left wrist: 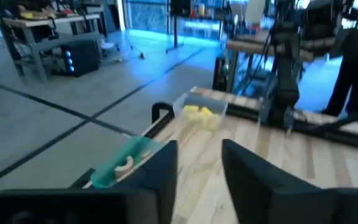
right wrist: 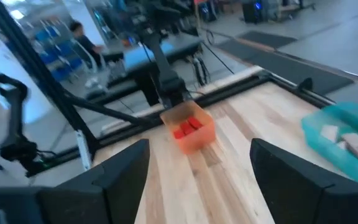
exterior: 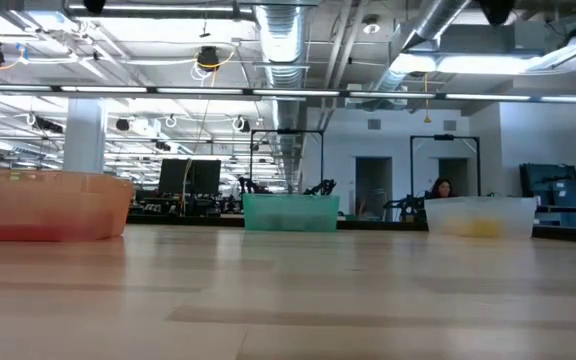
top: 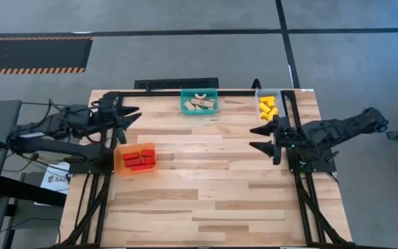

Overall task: Sort & place blocks by color
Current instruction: Return to Home Position

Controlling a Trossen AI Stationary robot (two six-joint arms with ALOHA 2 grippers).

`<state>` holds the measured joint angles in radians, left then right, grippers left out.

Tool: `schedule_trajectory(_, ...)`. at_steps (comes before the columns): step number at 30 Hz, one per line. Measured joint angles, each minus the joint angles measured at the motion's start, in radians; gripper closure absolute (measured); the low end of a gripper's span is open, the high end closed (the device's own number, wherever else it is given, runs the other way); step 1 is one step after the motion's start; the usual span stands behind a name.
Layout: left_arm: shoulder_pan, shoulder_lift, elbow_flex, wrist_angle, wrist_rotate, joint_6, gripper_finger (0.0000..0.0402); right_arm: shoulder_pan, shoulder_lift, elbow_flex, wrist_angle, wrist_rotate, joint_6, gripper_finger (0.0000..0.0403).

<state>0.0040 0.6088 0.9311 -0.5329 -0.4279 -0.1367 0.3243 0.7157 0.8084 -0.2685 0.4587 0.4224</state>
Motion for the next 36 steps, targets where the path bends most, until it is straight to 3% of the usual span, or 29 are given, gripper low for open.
schedule_trajectory(9, 0.006, -0.224, -0.294, 0.177, -0.005, -0.044, 0.0396, -0.011, -0.221, -0.315, 0.29, -0.007, -0.005, 0.0156)
schedule_trajectory(13, 0.005, -0.343, -0.382, 0.198, -0.039, -0.103, 0.0396, -0.025, -0.305, -0.383, 0.284, -0.012, -0.005, 0.023)
schedule_trajectory(18, 0.005, -0.482, -0.498, 0.251, -0.021, -0.164, 0.04, -0.035, -0.379, -0.448, 0.311, -0.013, -0.013, 0.0362)
schedule_trajectory(20, 0.005, -0.529, -0.546, 0.285, -0.021, -0.166, 0.04, -0.044, -0.395, -0.48, 0.317, -0.013, -0.016, 0.039)
schedule_trajectory(24, 0.005, -0.608, -0.624, 0.34, -0.025, -0.169, 0.04, -0.066, -0.416, -0.553, 0.369, -0.013, -0.005, 0.0388)
schedule_trajectory(28, 0.005, -0.6, -0.652, 0.326, -0.032, -0.174, 0.04, -0.08, -0.461, -0.611, 0.407, -0.016, -0.012, 0.0398)
schedule_trajectory(36, 0.005, -0.607, -0.662, 0.274, -0.042, -0.22, 0.0401, -0.081, -0.661, -0.712, 0.356, -0.017, -0.012, 0.0399)
